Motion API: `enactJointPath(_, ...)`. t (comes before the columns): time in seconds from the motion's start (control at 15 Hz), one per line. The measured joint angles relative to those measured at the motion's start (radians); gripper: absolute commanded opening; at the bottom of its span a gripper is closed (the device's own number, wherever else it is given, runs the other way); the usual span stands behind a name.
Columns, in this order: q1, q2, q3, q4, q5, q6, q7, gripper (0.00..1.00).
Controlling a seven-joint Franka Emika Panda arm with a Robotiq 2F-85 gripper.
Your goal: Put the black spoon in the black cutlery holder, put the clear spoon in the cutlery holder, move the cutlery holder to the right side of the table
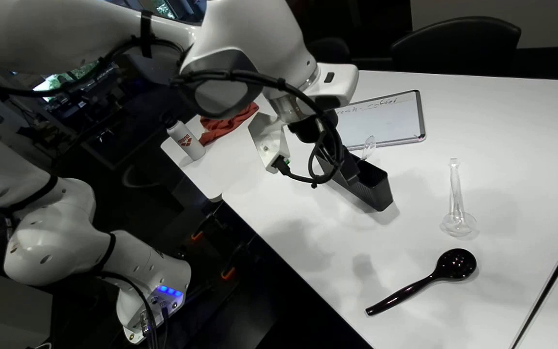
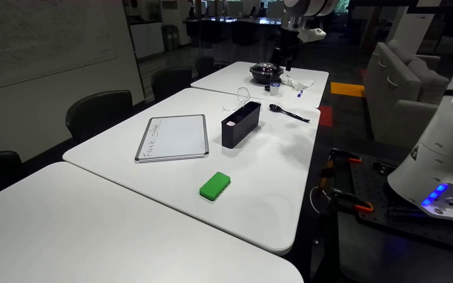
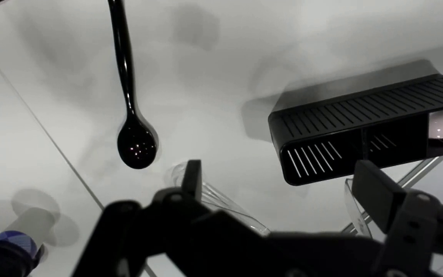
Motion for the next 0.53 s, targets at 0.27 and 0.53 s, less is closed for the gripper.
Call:
enactJointPath(0.27, -0.090, 0.186, 0.017, 0.089, 0.106, 0.058, -0.105, 1.00)
enactJointPath(0.53, -0.176, 0.363, 0.044, 0.206, 0.119, 0.058, -0.111, 1.00)
